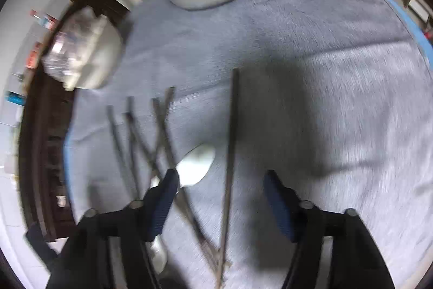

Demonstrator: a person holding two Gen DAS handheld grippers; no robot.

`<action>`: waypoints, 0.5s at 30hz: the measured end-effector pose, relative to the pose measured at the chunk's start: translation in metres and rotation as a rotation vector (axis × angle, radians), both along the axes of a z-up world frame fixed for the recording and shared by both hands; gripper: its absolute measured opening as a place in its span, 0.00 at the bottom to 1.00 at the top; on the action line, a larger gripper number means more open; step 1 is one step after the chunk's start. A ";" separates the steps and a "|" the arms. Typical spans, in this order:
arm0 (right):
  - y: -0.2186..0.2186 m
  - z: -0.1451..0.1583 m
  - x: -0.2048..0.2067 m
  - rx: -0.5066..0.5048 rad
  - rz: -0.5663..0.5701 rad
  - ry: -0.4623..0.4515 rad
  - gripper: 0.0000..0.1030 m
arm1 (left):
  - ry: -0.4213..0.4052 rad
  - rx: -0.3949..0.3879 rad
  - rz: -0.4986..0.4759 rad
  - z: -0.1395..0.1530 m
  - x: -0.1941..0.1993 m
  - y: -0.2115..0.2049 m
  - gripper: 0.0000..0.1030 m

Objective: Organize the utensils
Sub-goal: 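Grasp a dark chopstick with the right gripper while the left gripper grasps another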

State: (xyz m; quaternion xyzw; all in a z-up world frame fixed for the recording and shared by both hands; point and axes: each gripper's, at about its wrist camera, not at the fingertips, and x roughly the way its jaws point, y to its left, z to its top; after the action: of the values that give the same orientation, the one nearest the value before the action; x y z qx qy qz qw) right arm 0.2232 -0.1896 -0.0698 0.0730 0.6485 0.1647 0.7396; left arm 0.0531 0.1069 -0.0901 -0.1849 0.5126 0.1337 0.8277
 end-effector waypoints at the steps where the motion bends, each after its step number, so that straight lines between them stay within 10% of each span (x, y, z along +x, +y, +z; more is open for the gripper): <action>1: 0.004 -0.005 0.006 -0.021 0.000 0.013 0.44 | 0.006 0.006 -0.002 0.001 0.004 0.000 1.00; 9: 0.033 -0.005 0.009 -0.193 0.160 -0.031 0.08 | 0.082 -0.072 0.017 0.007 0.059 0.003 1.00; 15: 0.007 -0.004 -0.005 -0.184 0.200 -0.020 0.06 | 0.168 -0.165 0.053 0.011 0.121 -0.007 0.94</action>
State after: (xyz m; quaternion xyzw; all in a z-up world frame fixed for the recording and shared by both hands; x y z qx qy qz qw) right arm 0.2186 -0.1824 -0.0736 -0.0620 0.6576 0.1781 0.7294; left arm 0.1744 0.1002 -0.0792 -0.2538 0.5845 0.1281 0.7600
